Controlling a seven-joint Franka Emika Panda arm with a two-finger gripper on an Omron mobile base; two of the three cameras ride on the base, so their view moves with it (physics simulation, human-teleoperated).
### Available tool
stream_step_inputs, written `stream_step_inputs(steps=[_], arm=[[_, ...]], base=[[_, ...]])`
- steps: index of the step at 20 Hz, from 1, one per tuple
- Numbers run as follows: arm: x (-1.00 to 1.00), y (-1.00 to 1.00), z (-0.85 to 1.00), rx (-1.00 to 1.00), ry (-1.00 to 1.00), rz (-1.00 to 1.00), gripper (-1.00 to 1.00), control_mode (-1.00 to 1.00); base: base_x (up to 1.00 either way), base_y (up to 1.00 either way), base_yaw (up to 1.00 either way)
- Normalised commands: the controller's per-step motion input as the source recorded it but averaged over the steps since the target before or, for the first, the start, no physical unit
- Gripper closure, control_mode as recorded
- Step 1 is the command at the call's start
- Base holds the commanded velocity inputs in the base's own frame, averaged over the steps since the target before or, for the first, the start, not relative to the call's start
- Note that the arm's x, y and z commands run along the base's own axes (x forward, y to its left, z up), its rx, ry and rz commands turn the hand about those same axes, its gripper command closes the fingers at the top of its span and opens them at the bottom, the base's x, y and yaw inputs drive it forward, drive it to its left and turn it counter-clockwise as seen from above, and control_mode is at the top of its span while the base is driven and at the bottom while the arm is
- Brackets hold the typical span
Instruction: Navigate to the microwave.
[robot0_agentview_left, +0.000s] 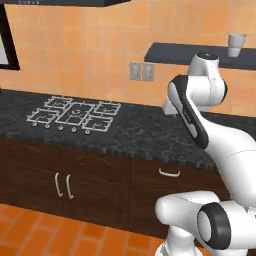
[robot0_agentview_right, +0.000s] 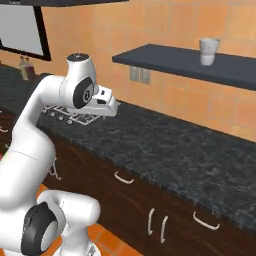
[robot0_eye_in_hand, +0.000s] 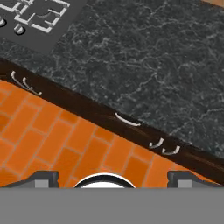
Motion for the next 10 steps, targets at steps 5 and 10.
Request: stream_step_inputs(steps=[5,10], arm=[[0.0,0.0,0.0,0.0,0.0,0.0,-1.0,1.0],[0.0,0.0,0.0,0.0,0.0,0.0,-1.0,1.0]], base=[[-0.01,0.28,0.72],[0.0,0.23,0.72]])
